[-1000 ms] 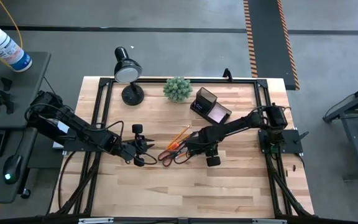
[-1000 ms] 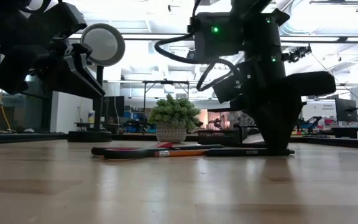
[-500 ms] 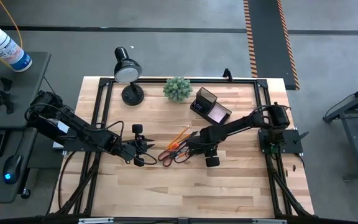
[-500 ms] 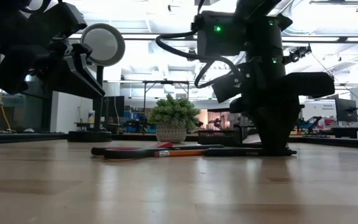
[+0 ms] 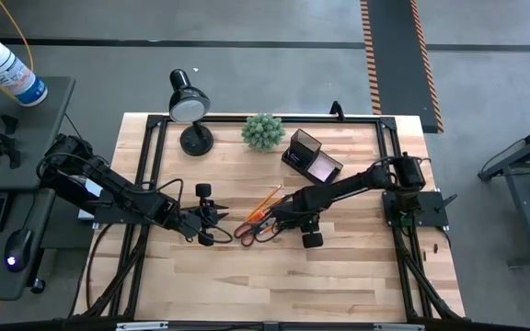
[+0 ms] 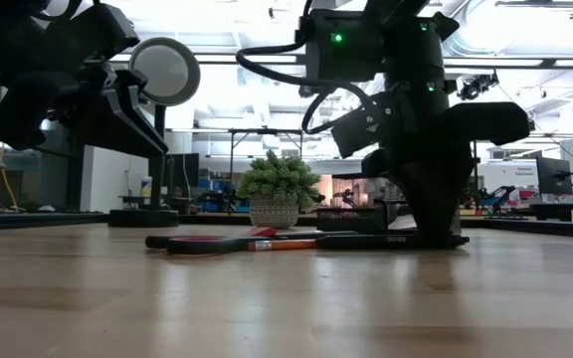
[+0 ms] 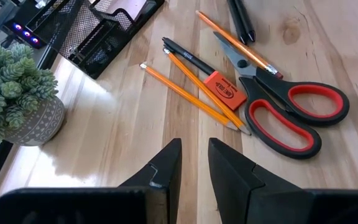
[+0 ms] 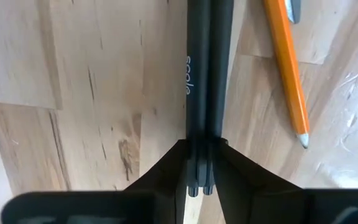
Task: Pick and place office supplies into organizer
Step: Put the center black ballpen into the black desk organizer
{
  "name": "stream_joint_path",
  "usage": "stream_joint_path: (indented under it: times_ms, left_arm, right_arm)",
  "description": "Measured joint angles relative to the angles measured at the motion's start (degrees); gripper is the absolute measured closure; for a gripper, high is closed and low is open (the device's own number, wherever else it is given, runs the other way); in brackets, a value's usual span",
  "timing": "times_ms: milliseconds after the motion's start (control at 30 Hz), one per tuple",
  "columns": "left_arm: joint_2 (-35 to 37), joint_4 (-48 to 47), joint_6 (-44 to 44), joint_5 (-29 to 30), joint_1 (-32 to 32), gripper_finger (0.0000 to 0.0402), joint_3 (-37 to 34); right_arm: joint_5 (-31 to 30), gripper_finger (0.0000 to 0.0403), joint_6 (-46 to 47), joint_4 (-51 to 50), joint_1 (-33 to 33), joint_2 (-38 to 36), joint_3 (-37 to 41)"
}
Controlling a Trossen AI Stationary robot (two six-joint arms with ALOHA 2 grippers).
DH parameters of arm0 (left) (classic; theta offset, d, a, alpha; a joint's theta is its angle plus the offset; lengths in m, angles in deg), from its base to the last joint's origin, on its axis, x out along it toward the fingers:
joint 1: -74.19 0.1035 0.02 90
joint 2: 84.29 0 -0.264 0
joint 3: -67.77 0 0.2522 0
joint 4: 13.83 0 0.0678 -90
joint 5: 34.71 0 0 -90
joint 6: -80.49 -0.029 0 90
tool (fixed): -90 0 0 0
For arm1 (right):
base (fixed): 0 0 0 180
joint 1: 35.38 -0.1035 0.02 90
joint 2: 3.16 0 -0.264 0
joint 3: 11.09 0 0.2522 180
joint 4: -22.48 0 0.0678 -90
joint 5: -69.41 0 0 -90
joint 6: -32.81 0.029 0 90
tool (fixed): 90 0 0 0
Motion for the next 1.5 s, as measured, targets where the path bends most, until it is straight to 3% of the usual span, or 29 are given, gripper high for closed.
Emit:
stream_joint_path:
  times_ms: [533,767,1100,1500]
  left_arm:
    - [0.00,-0.11,-0.07,0.17,-0.02,0.0334,0.00]
    - [0.00,-0.13,-0.09,0.17,0.00,0.0334,0.00]
    - [0.00,-0.20,-0.09,0.17,0.00,0.0334,0.00]
    - [0.00,-0.20,-0.09,0.02,0.00,0.0334,-0.01]
  right_arm:
    - [-1.04,0.0400,-1.01,-6.01,0.00,0.00,-5.96]
    - [4.51,0.0373,0.63,-1.92,-0.01,-0.02,-5.72]
    - [3.72,0.0326,0.80,0.24,-0.33,-0.07,-4.34]
    - [3.60,0.0324,-0.40,4.05,-0.20,-0.07,-4.34]
